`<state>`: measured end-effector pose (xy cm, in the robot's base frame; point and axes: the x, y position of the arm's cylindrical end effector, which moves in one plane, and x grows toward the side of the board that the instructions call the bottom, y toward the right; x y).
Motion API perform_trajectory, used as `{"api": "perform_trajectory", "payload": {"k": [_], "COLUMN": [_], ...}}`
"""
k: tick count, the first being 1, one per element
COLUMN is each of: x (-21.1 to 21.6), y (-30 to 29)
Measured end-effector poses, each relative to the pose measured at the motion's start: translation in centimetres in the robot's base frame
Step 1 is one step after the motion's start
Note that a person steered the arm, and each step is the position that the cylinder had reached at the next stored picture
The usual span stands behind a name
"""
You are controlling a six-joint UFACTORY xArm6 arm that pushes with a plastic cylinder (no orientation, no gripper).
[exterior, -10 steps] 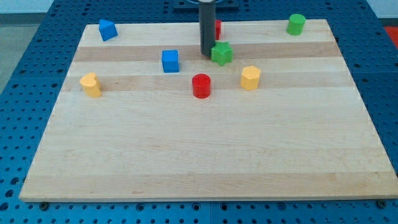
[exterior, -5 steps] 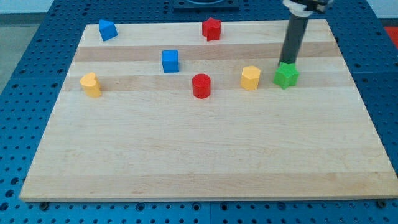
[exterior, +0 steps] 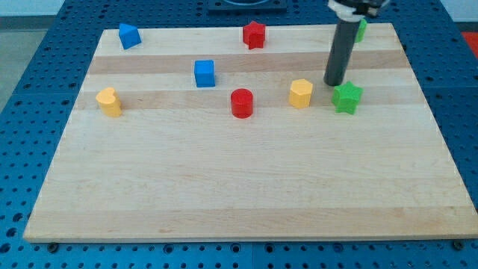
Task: Move the green star to the centre right of the board
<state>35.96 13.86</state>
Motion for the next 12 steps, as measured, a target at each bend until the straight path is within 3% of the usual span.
{"api": "perform_trajectory", "payload": {"k": [2,6,7,9,12], "x": [2.9,5.8,6.1,-0.5,3.8], "y": [-1.3,3.9,3.7,2.6,4.8]}}
